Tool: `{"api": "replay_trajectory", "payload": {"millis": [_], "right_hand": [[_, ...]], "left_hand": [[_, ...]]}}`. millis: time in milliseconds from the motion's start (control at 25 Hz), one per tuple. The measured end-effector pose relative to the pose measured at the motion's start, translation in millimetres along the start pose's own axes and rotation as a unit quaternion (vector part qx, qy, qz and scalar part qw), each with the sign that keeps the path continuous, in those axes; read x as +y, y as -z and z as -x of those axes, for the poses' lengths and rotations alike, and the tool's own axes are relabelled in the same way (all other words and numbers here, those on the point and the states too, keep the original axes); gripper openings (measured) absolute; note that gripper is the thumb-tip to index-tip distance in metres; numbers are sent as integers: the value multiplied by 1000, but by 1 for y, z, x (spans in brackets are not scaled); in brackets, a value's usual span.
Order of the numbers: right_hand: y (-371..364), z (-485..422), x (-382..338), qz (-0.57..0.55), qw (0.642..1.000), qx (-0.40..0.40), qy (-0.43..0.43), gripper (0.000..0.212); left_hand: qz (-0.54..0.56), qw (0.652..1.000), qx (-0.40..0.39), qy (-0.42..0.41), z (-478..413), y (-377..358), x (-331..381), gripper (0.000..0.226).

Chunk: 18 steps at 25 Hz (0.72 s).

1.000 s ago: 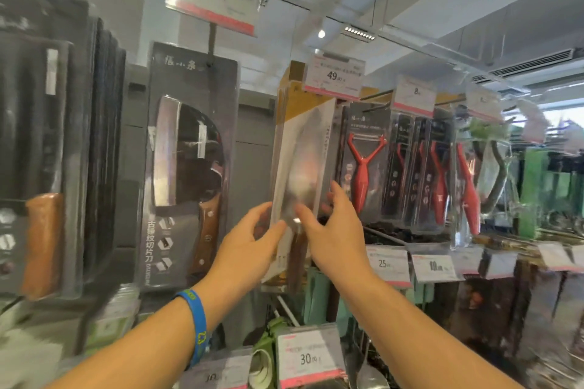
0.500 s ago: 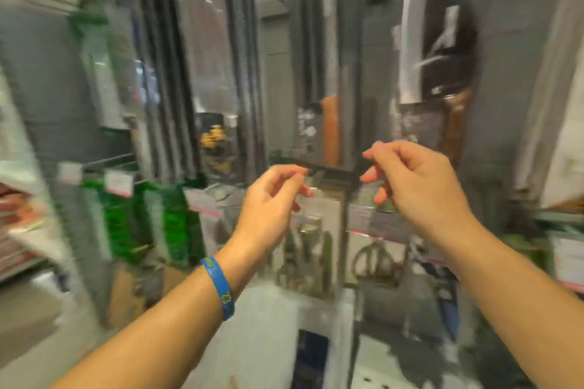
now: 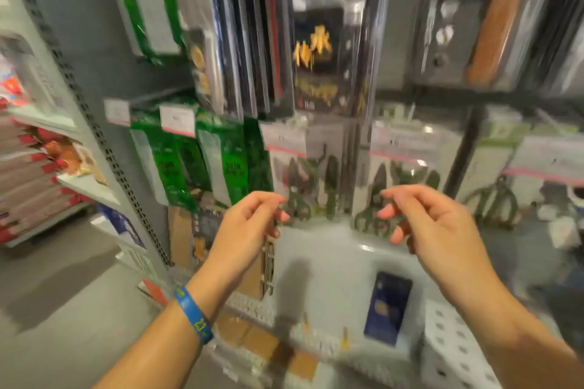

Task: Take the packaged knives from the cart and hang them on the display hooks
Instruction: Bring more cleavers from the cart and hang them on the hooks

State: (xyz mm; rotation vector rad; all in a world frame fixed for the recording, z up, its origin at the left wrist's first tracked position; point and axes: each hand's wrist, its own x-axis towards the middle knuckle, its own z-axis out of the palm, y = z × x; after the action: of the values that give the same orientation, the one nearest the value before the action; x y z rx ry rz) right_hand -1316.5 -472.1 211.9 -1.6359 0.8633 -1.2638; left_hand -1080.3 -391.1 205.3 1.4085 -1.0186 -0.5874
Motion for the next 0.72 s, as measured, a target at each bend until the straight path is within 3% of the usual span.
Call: {"api": "replay_trajectory", "payload": {"millis": [160, 240, 320, 440, 560, 720], "right_hand": [[-31, 62, 79, 43, 987, 48, -144, 40], [-44, 103, 110, 68, 973, 55, -216, 38], [-61, 133, 119, 58, 957, 85, -270, 34], [-89, 120, 102, 43, 963, 116, -239, 18], [-112, 72, 66, 16, 977, 118, -178, 20], [-140, 45, 35, 10, 989, 81, -120, 16]], "left_hand": [[-9, 990, -73, 122, 4, 15, -99, 17], [-22, 971, -110, 212, 14, 17, -143, 17], [-59, 956, -142, 252, 21, 25, -167, 17], [-14, 975, -134, 176, -2, 43, -151, 19], [36, 990, -113, 71, -46, 61, -110, 23], [34, 994, -94, 46, -63, 73, -81, 22]]}}
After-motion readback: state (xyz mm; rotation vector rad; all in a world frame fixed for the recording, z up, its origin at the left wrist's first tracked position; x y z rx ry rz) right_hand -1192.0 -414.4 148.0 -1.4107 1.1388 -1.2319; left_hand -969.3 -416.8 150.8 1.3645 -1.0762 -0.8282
